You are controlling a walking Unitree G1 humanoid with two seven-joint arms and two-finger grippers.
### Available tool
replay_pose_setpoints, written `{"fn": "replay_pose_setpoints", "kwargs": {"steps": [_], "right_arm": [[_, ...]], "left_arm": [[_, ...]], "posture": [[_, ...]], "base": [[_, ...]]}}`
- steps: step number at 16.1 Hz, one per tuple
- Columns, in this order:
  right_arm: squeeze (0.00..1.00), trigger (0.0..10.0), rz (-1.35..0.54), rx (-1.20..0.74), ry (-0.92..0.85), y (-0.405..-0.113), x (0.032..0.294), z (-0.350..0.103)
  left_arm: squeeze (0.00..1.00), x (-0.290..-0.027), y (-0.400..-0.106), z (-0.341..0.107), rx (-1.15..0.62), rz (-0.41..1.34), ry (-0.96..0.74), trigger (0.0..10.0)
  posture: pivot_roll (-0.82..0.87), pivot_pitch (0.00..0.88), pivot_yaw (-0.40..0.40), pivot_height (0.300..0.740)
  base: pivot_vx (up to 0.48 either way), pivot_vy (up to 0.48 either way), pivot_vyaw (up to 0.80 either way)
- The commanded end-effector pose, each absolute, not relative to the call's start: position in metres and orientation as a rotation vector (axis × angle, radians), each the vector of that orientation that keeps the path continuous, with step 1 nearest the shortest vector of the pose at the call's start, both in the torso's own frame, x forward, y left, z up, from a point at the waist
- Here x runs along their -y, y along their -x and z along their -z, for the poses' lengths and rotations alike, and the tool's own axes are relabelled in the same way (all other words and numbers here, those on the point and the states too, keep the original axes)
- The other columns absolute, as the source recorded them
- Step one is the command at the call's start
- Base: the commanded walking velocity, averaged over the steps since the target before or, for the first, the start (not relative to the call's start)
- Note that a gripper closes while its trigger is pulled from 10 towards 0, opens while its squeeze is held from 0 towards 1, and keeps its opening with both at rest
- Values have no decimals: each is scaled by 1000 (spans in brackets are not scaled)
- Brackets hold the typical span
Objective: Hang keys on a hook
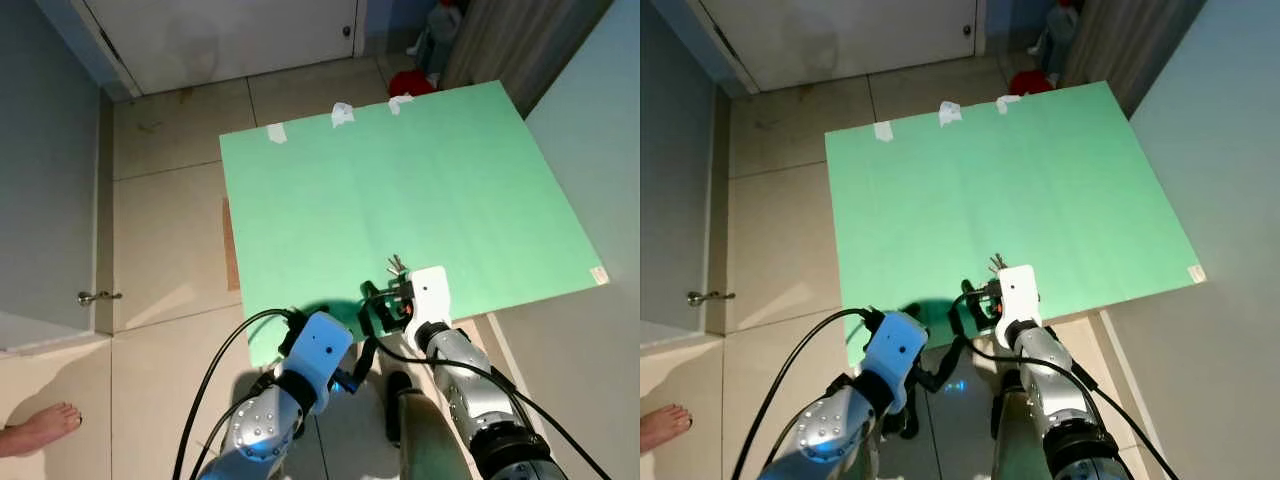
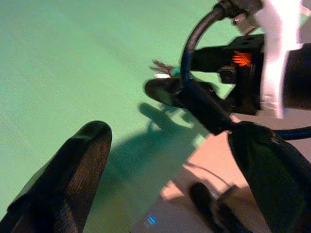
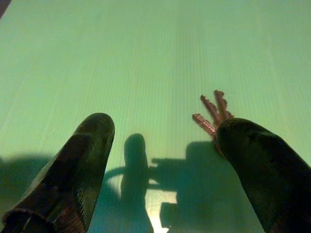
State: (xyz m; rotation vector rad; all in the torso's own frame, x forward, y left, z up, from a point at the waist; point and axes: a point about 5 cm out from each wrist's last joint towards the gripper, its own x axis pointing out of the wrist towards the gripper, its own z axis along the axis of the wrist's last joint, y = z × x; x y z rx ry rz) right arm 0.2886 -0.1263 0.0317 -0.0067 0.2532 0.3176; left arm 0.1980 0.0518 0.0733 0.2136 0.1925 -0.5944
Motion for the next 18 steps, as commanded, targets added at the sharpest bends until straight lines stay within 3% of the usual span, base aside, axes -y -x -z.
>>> {"fn": "replay_pose_setpoints", "kwargs": {"steps": [1, 7, 18], "right_arm": [[0, 10000, -311, -264, 5, -286, 126, -27], [0, 10000, -287, -210, 83, -291, 129, -31], [0, 10000, -241, -237, 127, -304, 129, -26]], "left_arm": [[0, -57, -191, -57, -219, 573, -250, 10000], [0, -80, -197, -18, -222, 448, -281, 10000], [0, -77, -175, -16, -195, 431, -220, 10000]], "posture": [[-82, 297, 55, 740], [-109, 306, 35, 740], [-32, 370, 34, 740]], "base": [[0, 0, 0], [0, 0, 0], [0, 0, 0]]}}
